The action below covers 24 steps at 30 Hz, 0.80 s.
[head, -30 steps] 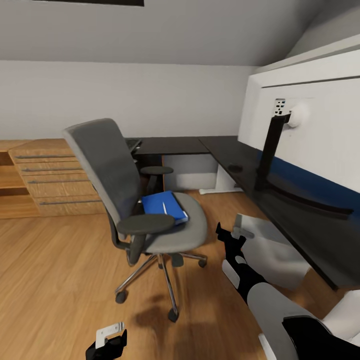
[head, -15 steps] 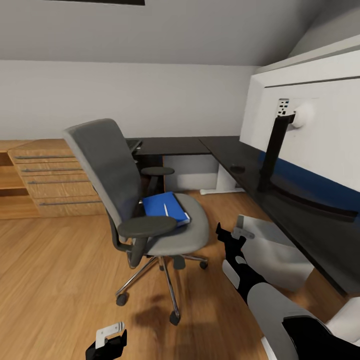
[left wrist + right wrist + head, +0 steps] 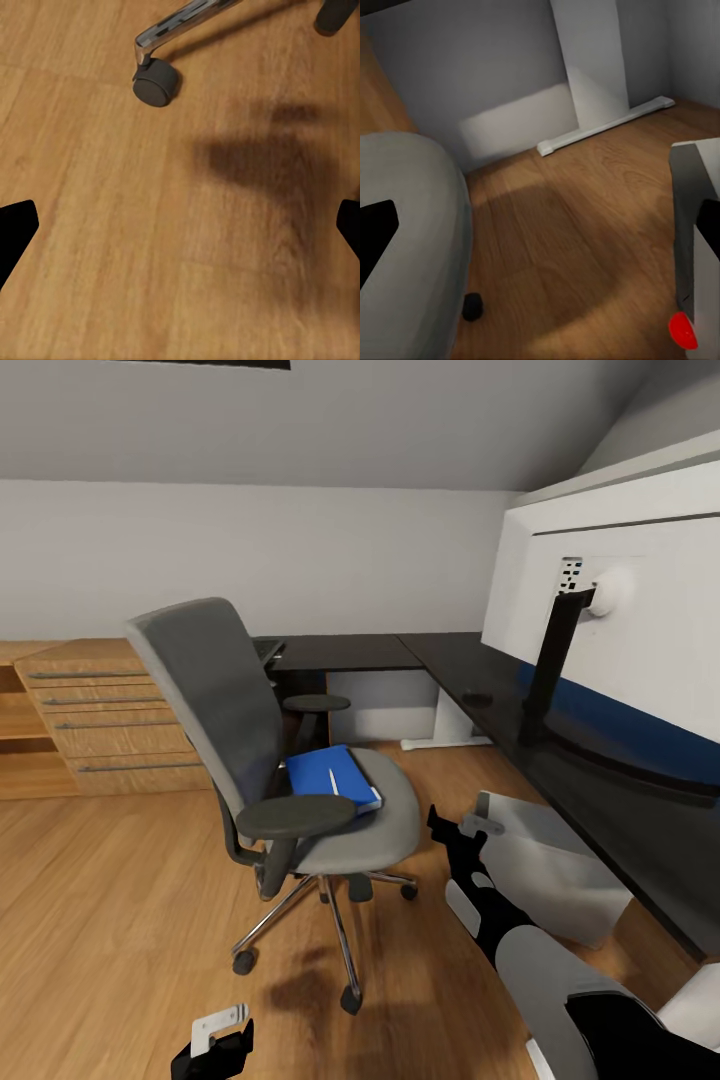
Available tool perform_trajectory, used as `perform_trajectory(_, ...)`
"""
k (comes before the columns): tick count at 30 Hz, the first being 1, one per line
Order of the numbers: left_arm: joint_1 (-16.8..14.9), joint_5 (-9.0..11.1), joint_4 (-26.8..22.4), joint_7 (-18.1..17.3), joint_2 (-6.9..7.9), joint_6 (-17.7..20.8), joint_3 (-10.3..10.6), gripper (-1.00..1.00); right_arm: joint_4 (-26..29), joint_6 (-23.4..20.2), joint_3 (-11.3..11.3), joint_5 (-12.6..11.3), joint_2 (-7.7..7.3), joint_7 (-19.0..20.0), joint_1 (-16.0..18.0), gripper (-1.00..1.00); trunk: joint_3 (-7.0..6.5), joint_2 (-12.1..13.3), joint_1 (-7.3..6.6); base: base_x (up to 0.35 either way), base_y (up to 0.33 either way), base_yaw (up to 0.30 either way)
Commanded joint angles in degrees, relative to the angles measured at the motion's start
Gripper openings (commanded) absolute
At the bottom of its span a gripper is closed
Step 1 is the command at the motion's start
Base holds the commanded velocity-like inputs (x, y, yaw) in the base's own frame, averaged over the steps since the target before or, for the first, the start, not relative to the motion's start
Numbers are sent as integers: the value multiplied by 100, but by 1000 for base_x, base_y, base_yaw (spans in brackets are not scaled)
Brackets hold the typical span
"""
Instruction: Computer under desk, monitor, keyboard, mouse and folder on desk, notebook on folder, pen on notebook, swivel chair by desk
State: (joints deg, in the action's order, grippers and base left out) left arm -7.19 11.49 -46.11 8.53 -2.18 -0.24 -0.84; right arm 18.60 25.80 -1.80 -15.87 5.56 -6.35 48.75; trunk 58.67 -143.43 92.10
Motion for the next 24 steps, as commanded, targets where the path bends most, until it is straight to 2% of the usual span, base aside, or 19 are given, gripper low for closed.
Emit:
perform_trajectory(1, -1, 45, -3, 8, -2, -2, -4, 100, -3, 11, -19, -12, -1, -21, 3, 100, 5, -2, -1, 2, 1, 0)
perform_trajectory(19, -1, 39, -3, 8, -4, -2, -4, 100, -6, -30, -5, -21, -9, 19, 3, 100, 5, -2, -1, 0, 81, 0)
perform_trajectory(24, -1, 38, -3, 8, -9, -2, -4, 100, -6, -197, 32, -37, -10, 27, 3, 100, 5, -2, -1, 0, 12, 0)
